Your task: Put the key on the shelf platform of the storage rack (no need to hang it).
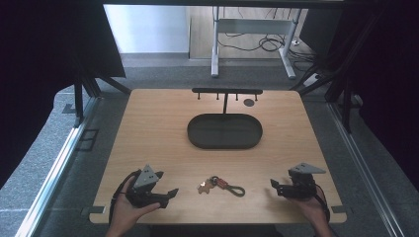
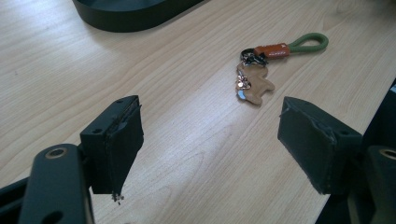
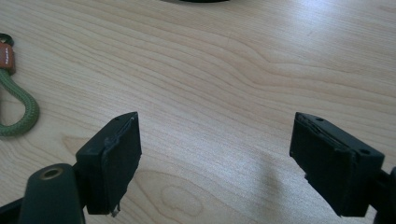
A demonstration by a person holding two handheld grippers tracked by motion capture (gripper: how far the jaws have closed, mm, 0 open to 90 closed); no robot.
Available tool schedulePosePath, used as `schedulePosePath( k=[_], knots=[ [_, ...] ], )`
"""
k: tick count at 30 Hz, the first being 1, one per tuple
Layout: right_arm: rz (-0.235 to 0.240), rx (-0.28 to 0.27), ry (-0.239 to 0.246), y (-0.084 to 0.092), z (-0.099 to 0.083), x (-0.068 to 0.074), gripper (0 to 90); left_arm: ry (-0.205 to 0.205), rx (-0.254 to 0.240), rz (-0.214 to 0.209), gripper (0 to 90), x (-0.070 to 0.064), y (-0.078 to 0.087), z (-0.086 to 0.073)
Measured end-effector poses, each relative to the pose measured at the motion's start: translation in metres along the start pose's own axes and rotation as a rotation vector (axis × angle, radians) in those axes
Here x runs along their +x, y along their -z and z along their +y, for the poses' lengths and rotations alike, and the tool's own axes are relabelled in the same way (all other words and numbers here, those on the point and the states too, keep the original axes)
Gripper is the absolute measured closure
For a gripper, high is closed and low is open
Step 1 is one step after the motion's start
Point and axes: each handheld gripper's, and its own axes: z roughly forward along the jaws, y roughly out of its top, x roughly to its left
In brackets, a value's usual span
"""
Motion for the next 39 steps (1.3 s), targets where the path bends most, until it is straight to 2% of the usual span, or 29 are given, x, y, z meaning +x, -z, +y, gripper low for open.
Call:
schedulePosePath(
  k=[6, 11, 20, 29, 32, 34, 39],
  knots=[
    [-0.004, 0.008, 0.004, 0.003, -0.002, 0.000, 18.6, -0.002, -0.002, -0.001, 22.4, 0.000, 0.001, 0.000],
    [0.017, 0.022, 0.003, 0.005, -0.004, -0.001, 18.9, 0.002, -0.013, 0.003, 22.4, 0.000, 0.004, 0.001],
    [0.021, 0.039, 0.001, 0.001, -0.004, -0.004, 19.5, 0.001, -0.004, -0.001, 22.4, 0.001, 0.001, 0.000],
    [0.028, 0.026, -0.001, 0.005, -0.001, -0.003, 20.2, 0.005, -0.003, 0.008, 22.4, 0.000, 0.002, 0.001],
    [0.029, 0.027, 0.007, 0.007, 0.001, -0.004, 21.1, 0.007, -0.010, 0.009, 22.4, -0.001, 0.005, 0.002],
    [0.046, 0.034, 0.011, 0.006, 0.004, -0.004, 21.8, 0.009, -0.021, 0.012, 22.4, -0.001, 0.008, 0.003],
    [0.068, 0.041, 0.062, 0.010, 0.020, 0.000, 24.1, 0.006, -0.015, 0.007, 22.4, 0.000, 0.005, 0.004]
  ],
)
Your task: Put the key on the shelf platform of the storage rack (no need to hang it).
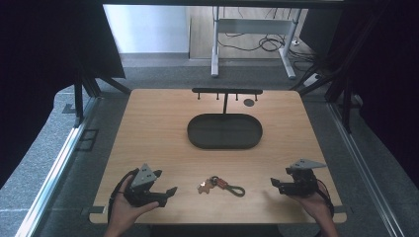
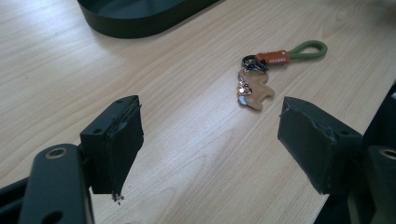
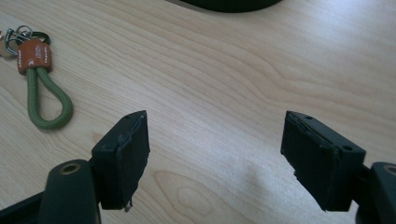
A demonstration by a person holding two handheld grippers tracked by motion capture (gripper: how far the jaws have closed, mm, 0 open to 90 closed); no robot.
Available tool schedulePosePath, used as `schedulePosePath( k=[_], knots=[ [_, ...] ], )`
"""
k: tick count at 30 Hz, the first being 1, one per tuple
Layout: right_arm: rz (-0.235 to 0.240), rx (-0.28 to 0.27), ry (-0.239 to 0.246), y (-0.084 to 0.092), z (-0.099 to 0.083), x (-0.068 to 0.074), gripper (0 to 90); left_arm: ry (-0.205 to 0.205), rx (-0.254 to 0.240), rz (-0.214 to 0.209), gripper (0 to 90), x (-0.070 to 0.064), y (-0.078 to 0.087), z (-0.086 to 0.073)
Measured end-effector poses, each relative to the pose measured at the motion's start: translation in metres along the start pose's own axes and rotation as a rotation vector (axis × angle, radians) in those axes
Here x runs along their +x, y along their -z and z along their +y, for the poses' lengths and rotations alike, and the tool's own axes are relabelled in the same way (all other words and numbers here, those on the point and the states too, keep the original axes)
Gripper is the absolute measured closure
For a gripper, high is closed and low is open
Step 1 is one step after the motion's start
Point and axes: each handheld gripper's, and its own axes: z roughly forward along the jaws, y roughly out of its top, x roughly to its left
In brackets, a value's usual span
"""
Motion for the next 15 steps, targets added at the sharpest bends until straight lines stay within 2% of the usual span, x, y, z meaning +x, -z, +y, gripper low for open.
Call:
schedulePosePath(
  k=[2, 4, 7, 10, 15],
  knots=[
    [0.000, 0.020, 0.021, 0.000, 0.006, 0.003, 24.9, -0.006, 0.005, -0.008, 22.4, -0.002, -0.002, 0.000],
    [0.019, 0.039, 0.050, -0.001, 0.009, 0.006, 25.3, -0.009, 0.008, -0.013, 22.4, -0.004, -0.003, 0.001],
    [0.049, 0.042, 0.049, -0.001, 0.012, 0.006, 26.6, -0.007, 0.008, -0.017, 22.4, -0.006, -0.004, 0.001],
    [0.060, 0.050, 0.067, -0.001, 0.018, 0.007, 28.1, -0.008, 0.008, -0.018, 22.4, -0.006, -0.004, 0.001],
    [0.085, 0.072, 0.130, 0.002, 0.030, 0.012, 30.1, -0.005, 0.008, -0.015, 22.4, -0.005, -0.004, 0.001]
  ],
)
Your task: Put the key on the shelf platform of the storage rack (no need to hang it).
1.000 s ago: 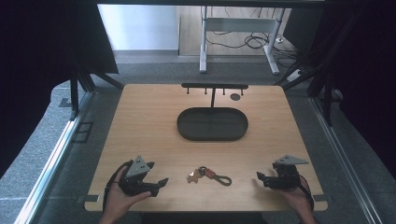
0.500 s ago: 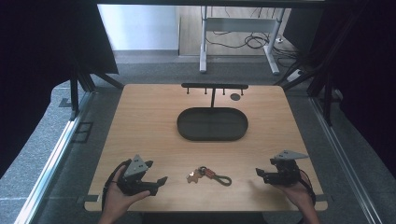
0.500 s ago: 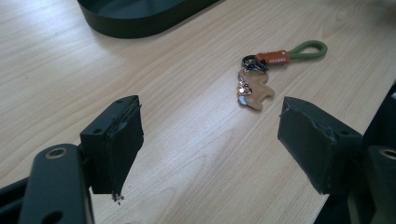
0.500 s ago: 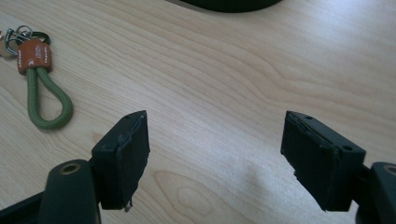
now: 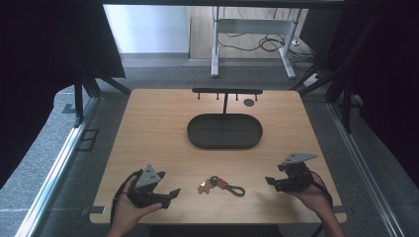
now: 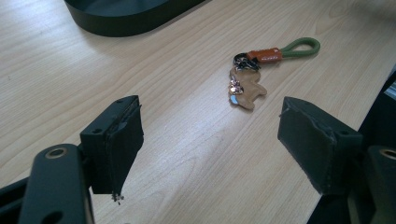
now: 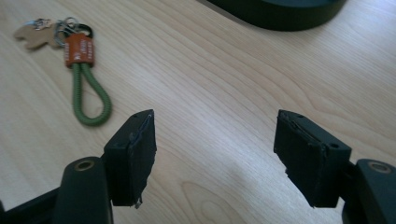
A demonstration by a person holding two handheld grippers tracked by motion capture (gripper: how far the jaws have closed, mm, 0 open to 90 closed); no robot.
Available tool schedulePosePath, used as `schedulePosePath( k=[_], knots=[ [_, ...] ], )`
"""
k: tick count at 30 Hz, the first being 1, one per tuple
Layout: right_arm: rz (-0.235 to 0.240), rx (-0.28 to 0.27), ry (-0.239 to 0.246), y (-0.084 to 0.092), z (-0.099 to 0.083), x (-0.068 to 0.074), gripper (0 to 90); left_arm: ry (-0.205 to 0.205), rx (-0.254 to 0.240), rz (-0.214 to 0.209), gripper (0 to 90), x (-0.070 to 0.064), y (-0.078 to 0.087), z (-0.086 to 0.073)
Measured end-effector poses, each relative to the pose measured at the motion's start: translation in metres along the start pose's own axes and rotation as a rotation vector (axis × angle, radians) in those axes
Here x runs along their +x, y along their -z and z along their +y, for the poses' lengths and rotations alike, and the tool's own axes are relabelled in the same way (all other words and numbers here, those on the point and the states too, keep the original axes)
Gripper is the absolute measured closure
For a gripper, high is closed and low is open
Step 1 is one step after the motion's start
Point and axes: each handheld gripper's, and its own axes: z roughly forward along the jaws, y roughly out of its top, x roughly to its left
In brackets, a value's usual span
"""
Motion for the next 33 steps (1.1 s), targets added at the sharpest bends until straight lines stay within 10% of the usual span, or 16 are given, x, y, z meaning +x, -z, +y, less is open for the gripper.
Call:
schedulePosePath(
  k=[33],
  knots=[
    [0.096, 0.194, 0.209, -0.021, 0.067, 0.038, 35.7, 0.002, -0.016, -0.009, 22.5, 0.001, 0.003, 0.000]
  ],
)
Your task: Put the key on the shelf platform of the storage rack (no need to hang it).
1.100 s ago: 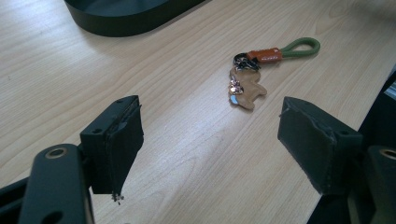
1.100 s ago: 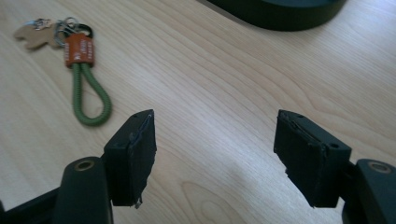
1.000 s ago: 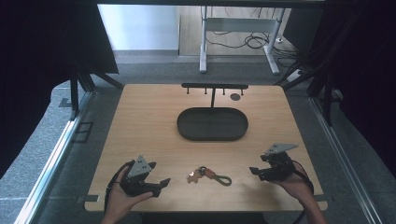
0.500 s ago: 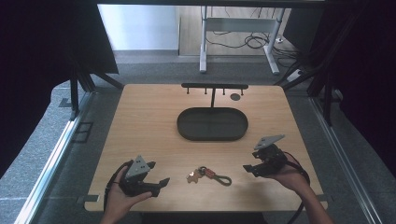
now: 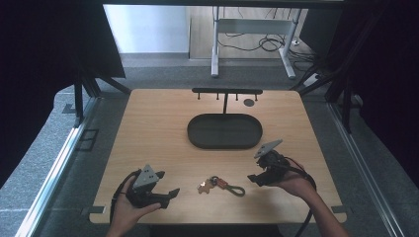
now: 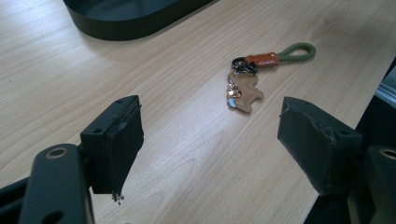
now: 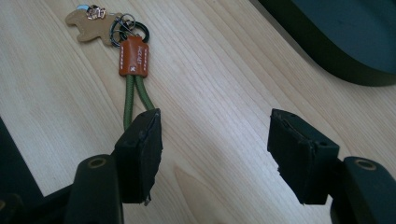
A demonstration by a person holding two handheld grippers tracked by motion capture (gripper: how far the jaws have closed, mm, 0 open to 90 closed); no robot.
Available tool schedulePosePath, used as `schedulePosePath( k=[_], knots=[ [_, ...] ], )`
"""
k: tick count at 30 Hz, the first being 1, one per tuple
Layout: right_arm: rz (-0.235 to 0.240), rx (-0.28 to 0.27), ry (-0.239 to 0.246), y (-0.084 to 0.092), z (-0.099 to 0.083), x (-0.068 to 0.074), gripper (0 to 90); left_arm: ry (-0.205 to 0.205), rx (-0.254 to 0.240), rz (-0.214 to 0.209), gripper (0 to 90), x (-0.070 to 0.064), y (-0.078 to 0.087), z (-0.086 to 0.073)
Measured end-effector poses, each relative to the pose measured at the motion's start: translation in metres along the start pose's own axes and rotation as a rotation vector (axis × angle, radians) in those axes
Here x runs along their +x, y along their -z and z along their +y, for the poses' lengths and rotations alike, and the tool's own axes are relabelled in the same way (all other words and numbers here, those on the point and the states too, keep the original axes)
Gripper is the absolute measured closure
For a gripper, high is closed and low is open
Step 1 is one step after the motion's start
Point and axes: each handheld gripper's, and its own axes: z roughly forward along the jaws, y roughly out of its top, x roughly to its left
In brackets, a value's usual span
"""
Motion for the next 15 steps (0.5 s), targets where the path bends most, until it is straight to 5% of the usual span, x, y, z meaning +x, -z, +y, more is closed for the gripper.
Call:
schedulePosePath(
  k=[15],
  knots=[
    [0.040, 0.062, 0.062, -0.020, 0.024, 0.009, 38.2, 0.001, -0.008, -0.002, 22.5, 0.000, 0.001, 0.000]
  ],
)
